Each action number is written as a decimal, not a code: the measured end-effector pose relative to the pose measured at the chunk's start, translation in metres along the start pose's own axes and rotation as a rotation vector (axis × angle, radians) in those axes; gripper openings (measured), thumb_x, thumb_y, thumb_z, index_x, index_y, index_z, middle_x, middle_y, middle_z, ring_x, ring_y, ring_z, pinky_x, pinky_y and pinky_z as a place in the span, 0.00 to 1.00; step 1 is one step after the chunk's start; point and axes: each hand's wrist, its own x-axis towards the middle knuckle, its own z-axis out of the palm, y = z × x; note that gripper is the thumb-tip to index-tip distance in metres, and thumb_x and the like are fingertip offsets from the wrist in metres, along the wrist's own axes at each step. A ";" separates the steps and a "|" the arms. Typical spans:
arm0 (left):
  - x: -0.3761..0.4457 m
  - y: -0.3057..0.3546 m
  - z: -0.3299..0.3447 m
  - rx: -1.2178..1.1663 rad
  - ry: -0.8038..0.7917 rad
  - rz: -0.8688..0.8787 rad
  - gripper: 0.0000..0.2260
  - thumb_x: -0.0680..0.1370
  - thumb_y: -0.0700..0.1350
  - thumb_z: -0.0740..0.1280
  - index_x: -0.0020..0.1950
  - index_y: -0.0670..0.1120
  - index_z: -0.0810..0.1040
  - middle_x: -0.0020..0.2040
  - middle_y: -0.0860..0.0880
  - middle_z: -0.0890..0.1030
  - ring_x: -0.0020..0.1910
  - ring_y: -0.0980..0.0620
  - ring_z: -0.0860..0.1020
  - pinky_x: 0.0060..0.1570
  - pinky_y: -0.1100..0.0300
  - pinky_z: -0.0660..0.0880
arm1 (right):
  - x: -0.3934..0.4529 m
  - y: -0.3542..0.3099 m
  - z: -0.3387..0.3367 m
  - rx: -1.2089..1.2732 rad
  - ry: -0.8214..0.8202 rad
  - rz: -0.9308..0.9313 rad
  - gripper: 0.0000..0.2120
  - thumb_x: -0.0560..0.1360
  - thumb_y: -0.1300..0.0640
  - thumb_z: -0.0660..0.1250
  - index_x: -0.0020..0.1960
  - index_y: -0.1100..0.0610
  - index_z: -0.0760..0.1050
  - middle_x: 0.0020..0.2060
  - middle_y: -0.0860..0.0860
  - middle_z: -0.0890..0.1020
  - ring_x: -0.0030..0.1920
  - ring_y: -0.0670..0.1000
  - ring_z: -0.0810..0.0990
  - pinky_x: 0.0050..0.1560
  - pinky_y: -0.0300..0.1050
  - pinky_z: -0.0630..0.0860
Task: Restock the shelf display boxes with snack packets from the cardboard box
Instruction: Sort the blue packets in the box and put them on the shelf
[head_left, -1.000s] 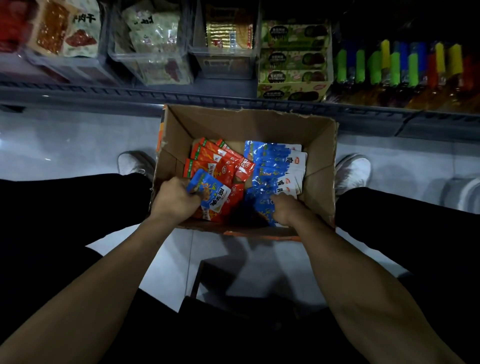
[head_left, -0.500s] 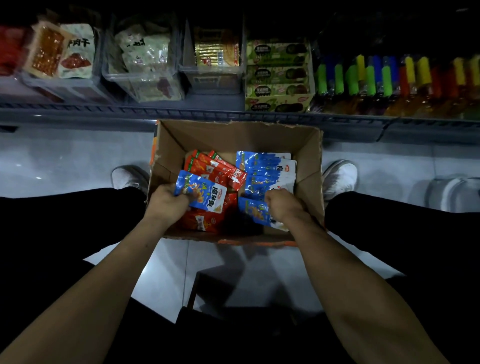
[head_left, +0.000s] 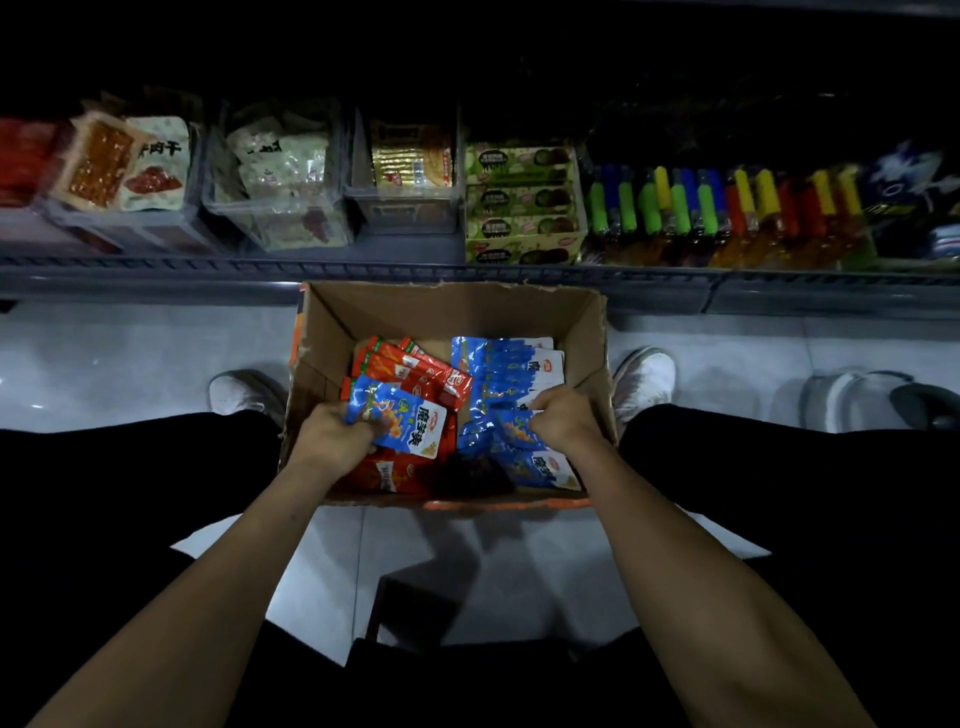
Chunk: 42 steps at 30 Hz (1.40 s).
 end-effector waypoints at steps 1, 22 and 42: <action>-0.001 0.002 0.000 -0.011 -0.006 -0.007 0.06 0.73 0.47 0.74 0.45 0.46 0.83 0.42 0.46 0.84 0.43 0.48 0.81 0.52 0.54 0.76 | -0.001 -0.003 -0.006 0.032 0.013 0.004 0.11 0.72 0.67 0.65 0.52 0.66 0.82 0.51 0.59 0.83 0.53 0.58 0.81 0.47 0.42 0.76; -0.054 0.080 0.002 -0.784 -0.302 0.183 0.10 0.76 0.34 0.66 0.57 0.39 0.78 0.51 0.39 0.84 0.49 0.41 0.83 0.39 0.55 0.81 | -0.066 -0.081 -0.086 0.900 -0.040 -0.212 0.09 0.77 0.61 0.66 0.51 0.50 0.83 0.52 0.58 0.84 0.54 0.58 0.82 0.57 0.53 0.77; -0.085 0.108 -0.019 -0.515 -0.243 0.333 0.06 0.78 0.44 0.68 0.49 0.45 0.83 0.45 0.45 0.86 0.46 0.46 0.84 0.50 0.49 0.80 | -0.092 -0.107 -0.073 0.811 0.060 -0.358 0.15 0.67 0.64 0.78 0.51 0.58 0.79 0.43 0.52 0.86 0.43 0.50 0.85 0.43 0.47 0.82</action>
